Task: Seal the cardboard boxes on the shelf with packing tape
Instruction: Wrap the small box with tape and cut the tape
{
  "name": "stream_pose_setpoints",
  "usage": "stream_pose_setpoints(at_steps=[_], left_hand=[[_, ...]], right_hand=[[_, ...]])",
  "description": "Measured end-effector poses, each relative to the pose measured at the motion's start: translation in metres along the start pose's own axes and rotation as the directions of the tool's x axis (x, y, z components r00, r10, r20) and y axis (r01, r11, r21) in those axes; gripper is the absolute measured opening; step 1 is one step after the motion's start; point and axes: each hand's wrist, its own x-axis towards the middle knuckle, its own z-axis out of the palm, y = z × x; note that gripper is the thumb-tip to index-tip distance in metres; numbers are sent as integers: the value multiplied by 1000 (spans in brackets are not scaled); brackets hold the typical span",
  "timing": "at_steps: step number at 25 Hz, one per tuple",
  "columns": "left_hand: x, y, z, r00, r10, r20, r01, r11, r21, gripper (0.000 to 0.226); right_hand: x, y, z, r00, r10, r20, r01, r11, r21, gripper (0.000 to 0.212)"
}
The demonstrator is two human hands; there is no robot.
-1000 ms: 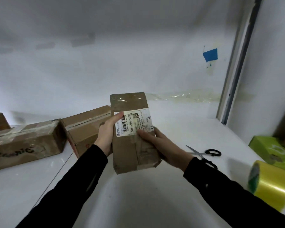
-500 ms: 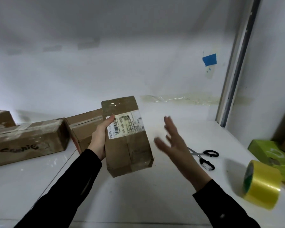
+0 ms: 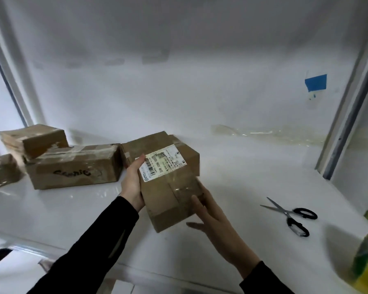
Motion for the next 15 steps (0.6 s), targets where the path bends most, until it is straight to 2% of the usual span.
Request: stream_pose_setpoints(at_steps=[4,7,8,10,11,13,15], left_hand=[[-10,7,-11,998,49,-43,-51,998,-29,46],[-17,12,-20,980,185,-68,-185,983,-1,47],[-18,13,-25,955,282,-91,-279,960,38,49],[-20,25,-41,868,479,-131,-463,876,135,52],[-18,37,-53,818,554,-155,-529,830,175,51],[-9,70,-84,751,623,-218,-583,781,224,51],[4,100,-116,727,633,-267,-585,774,242,40]], right_hand=[[13,5,20,998,12,-62,6,958,286,57],[31,10,41,992,-24,-127,66,940,333,66],[39,13,47,988,-25,-153,74,944,322,54],[59,18,54,979,-7,-204,82,929,361,10],[73,18,58,977,14,-211,66,928,367,5],[102,11,65,986,33,-162,24,942,336,15],[139,5,74,990,60,-124,-20,953,304,25]])
